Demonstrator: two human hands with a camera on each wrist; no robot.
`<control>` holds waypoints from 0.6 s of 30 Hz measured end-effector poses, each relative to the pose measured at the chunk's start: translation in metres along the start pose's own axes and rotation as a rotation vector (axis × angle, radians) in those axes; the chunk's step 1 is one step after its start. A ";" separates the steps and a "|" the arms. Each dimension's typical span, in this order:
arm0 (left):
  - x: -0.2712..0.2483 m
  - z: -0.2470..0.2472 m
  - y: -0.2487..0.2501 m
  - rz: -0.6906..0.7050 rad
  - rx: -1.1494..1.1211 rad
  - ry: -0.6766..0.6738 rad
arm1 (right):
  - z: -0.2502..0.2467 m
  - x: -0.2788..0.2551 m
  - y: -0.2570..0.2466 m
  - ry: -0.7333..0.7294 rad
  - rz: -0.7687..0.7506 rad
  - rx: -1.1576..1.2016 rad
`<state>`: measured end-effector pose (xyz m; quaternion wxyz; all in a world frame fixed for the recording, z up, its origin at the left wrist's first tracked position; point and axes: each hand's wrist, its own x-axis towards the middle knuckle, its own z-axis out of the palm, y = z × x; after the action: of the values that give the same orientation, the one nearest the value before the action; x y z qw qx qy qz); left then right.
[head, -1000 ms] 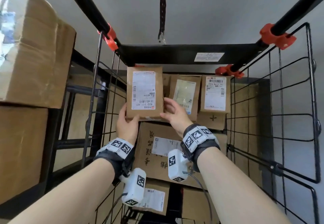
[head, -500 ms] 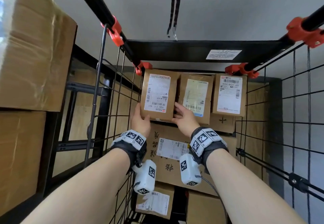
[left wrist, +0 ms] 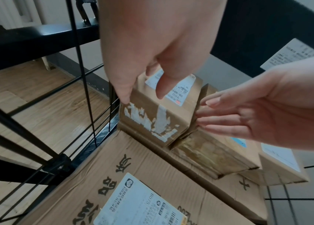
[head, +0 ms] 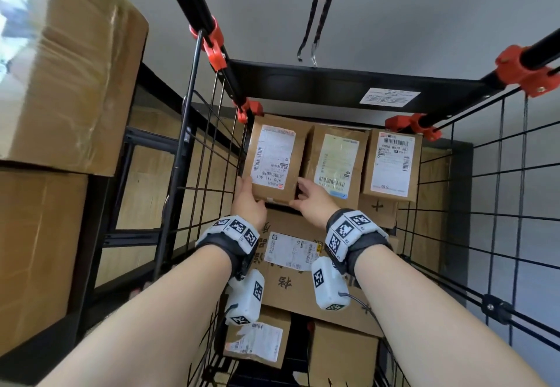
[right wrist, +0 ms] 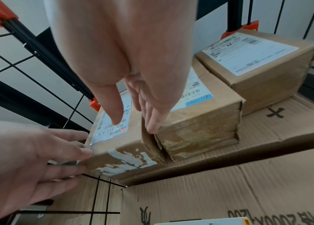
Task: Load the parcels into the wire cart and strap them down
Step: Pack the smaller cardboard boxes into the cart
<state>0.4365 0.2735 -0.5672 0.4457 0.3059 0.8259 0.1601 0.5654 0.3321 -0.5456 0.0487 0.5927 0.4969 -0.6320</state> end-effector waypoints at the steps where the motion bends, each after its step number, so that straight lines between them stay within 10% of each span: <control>1: -0.005 0.000 0.001 0.005 -0.023 0.002 | -0.001 -0.005 0.000 0.025 0.002 -0.015; 18: -0.193 -0.080 0.043 0.254 0.392 -0.104 | 0.000 -0.211 -0.016 0.269 -0.088 -0.520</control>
<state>0.4659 0.1818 -0.3765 0.3959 0.4959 0.7721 0.0356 0.6165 0.2288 -0.3680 0.1052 0.6166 0.6695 -0.4006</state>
